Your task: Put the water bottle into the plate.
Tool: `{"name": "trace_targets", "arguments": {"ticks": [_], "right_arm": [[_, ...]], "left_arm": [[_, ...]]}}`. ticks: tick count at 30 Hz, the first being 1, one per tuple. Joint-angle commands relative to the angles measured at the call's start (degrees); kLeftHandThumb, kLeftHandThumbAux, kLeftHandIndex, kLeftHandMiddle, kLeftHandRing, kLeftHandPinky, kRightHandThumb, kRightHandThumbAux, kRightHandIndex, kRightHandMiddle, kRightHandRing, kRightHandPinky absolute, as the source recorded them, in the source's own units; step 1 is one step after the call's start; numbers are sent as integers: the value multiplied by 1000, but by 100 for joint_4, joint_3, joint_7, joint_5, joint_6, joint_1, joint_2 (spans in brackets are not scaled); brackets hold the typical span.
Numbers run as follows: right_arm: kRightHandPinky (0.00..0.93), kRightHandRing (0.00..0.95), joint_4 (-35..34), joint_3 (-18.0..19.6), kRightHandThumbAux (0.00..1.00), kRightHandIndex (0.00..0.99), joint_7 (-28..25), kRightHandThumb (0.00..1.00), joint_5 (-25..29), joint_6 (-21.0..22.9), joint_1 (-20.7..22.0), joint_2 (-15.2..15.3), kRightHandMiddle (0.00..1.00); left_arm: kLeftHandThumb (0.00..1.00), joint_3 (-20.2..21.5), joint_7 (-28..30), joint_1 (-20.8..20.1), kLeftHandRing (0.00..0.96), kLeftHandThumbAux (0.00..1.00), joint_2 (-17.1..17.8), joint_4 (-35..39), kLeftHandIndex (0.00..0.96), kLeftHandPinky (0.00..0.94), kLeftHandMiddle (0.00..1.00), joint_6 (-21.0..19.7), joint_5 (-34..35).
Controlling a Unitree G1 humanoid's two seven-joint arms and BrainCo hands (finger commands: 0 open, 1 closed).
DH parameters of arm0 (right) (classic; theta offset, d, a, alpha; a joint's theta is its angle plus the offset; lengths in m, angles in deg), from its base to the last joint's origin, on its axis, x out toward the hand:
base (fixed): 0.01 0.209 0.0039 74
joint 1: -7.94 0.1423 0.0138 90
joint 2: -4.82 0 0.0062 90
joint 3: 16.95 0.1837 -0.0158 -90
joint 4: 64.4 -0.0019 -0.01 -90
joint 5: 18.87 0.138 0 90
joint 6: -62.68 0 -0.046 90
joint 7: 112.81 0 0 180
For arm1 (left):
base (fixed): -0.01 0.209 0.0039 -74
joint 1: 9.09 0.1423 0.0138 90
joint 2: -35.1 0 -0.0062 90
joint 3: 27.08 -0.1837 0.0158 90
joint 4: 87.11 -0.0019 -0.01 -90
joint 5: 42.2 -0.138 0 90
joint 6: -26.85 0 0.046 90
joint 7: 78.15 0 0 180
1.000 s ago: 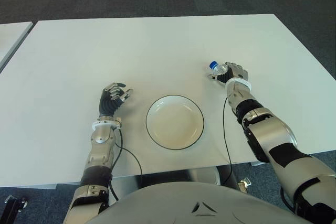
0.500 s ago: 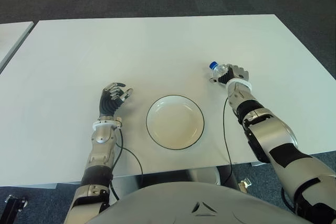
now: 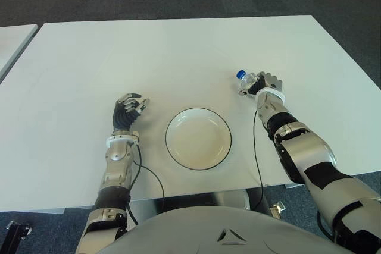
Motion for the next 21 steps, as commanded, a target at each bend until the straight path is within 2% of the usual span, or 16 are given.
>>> {"name": "trace_targets", "arguments": {"ticks": [1, 12, 21], "right_arm": [[827, 789, 339, -20, 705, 439, -354, 713, 200, 162, -518, -251, 783], [853, 815, 316, 28, 710, 438, -708, 711, 338, 68, -474, -218, 805], [851, 826, 225, 192, 712, 437, -421, 711, 485, -55, -501, -230, 812]], "left_arm": [[710, 65, -49, -5, 677, 712, -49, -78, 437, 654, 698, 3, 91], [709, 64, -171, 6, 676, 713, -26, -36, 437, 654, 694, -15, -82], [709, 84, -146, 3, 675, 713, -43, -19, 437, 651, 695, 6, -12]]}}
